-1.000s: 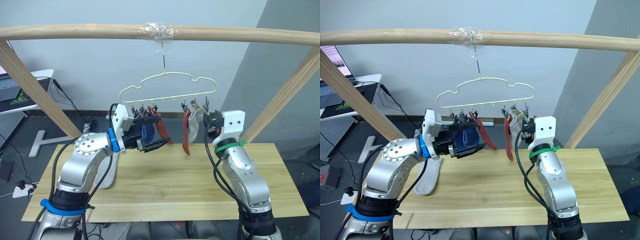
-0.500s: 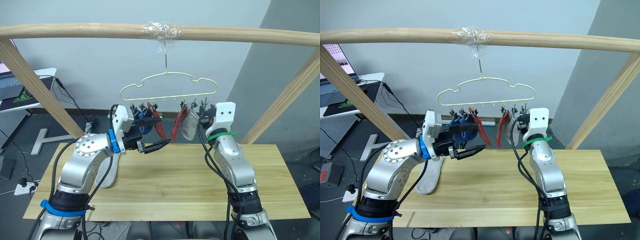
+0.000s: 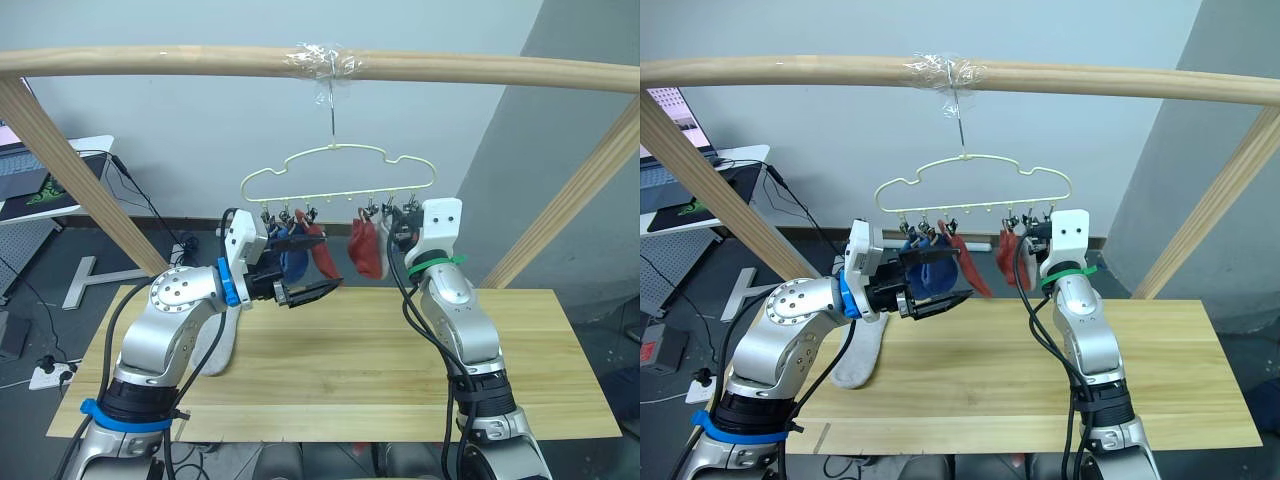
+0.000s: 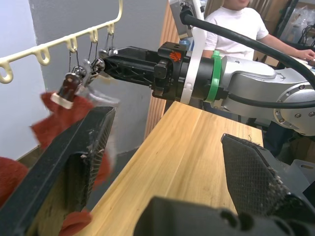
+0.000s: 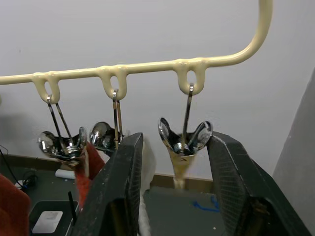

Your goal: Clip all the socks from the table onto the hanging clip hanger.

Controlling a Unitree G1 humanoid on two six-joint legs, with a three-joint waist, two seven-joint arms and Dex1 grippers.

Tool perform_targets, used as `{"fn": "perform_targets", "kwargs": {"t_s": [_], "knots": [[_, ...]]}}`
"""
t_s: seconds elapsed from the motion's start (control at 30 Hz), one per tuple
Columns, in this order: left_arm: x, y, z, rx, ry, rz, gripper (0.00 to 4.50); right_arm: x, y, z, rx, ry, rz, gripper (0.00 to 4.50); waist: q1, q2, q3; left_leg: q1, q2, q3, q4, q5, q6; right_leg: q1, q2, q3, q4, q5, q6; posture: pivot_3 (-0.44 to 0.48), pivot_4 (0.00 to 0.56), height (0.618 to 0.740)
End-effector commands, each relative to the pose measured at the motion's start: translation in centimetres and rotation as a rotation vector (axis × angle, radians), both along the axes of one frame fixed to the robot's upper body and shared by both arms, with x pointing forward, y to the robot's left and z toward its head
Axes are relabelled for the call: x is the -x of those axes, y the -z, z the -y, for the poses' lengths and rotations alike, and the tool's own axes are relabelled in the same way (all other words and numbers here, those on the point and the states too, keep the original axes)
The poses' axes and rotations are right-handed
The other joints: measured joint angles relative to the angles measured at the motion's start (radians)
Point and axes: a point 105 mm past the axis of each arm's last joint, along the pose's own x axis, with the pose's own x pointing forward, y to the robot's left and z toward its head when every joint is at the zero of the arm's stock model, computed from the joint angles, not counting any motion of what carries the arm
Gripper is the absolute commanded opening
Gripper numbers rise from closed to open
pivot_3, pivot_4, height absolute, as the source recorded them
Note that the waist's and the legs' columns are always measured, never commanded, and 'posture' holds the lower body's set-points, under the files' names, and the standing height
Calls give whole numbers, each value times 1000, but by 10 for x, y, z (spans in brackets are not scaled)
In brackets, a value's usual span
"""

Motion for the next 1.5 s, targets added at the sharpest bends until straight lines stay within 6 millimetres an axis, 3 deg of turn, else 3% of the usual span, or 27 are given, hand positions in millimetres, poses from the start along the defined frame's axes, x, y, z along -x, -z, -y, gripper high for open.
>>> {"fn": "perform_targets", "kwargs": {"t_s": [0.03,0.3,0.93,1.03,1.13,1.2,1.4,1.5], "knots": [[4,-27,4,54,21,110,3984,-1,-17,-7,-4,-19,67,2031,0,0,0,0,0,0,0,0,0,0,0,0,0,0,0,163,131,740],[3,-49,5,154,16,114,3984,-4,-18,-12,-7,-43,73,2031,3,0,0,0,0,0,0,0,0,0,0,0,0,0,0,169,132,740],[5,-52,11,170,8,147,3984,-5,-16,-17,17,-71,72,2031,12,0,0,0,0,0,0,0,0,0,0,0,0,0,0,170,127,740],[7,-50,12,174,14,141,3984,-5,-17,-17,23,-65,80,1431,12,0,0,0,0,0,0,0,0,0,0,0,0,0,0,169,131,740],[9,-49,12,174,17,134,3984,-5,-17,-15,27,-62,80,427,13,0,0,0,0,0,0,0,0,0,0,0,0,0,0,168,131,740],[9,-48,13,175,16,131,3984,-5,-17,-15,28,-61,80,12,13,0,0,0,0,0,0,0,0,0,0,0,0,0,0,166,132,740],[9,-42,16,169,1,103,3984,-4,-15,-7,35,-49,72,12,14,0,1,0,0,0,0,0,0,0,0,0,0,0,0,163,136,740],[-5,-19,6,118,-125,16,3984,-3,-14,2,65,-49,57,12,14,0,1,0,0,0,0,0,0,0,0,0,0,0,0,157,143,740]]}}
